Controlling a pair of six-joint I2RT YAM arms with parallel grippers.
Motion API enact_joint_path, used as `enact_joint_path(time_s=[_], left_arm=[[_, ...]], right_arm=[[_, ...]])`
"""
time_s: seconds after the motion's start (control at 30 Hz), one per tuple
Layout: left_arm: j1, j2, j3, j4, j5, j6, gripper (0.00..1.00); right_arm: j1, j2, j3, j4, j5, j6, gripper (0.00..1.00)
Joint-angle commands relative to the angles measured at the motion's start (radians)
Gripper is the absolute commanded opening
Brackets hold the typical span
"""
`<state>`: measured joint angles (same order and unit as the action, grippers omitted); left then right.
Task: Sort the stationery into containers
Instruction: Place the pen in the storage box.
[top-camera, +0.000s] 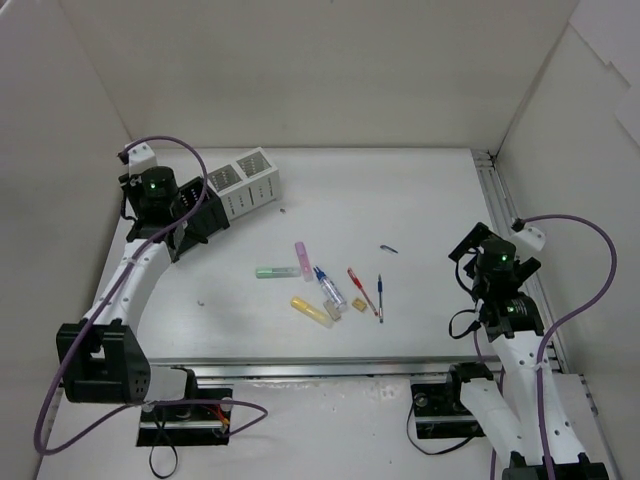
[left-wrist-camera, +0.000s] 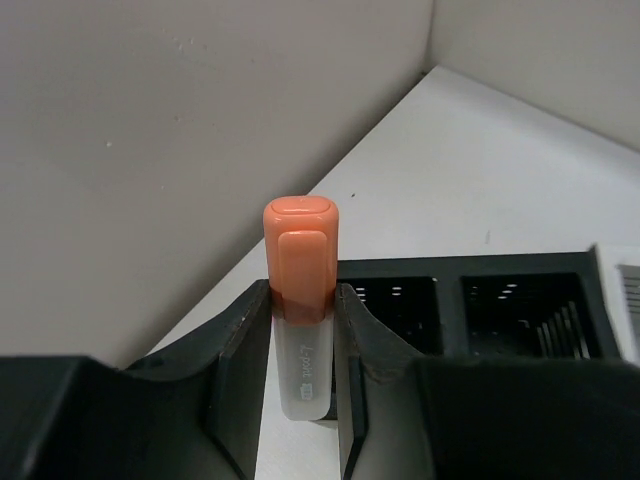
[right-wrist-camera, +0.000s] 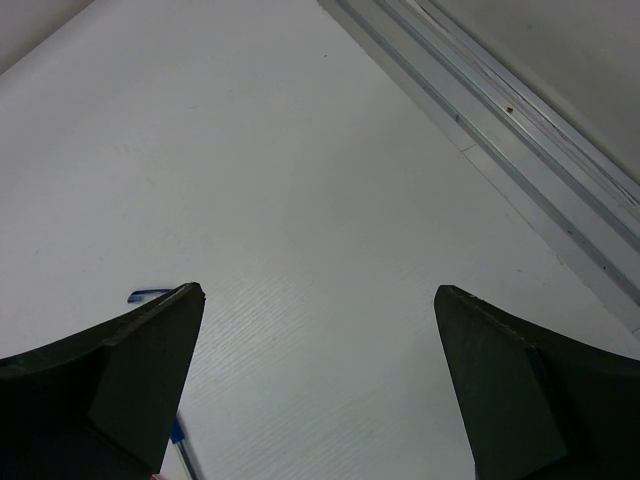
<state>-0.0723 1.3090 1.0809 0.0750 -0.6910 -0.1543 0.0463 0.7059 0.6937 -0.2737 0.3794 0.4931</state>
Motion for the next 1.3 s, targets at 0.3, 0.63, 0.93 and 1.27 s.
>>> enact_joint_path(time_s=[0.3, 0.63, 0.93, 1.27], left_arm=[[0.095, 0.165, 0.028, 0.16, 0.087, -0.128, 0.0], [0.105, 0.19, -0.012, 0.235, 0.062, -0.195, 0.0], [0.105, 0.164, -0.026, 0.131, 0.068, -0.294, 0.44], [0.04, -0.013, 0.093, -0.43, 0.231, -0.565, 1.0]], right_arm=[[-0.002, 0.018, 0.003, 0.044, 0.059, -0.011, 0.98], [-0.002, 0.004, -0.005, 0.045, 0.053, -0.01, 0.98], [0.0, -0.005, -0.005, 0.045, 0.052, -0.01, 0.98], [0.0, -0.017, -0.014, 0.047, 0.041, -0.004, 0.98]])
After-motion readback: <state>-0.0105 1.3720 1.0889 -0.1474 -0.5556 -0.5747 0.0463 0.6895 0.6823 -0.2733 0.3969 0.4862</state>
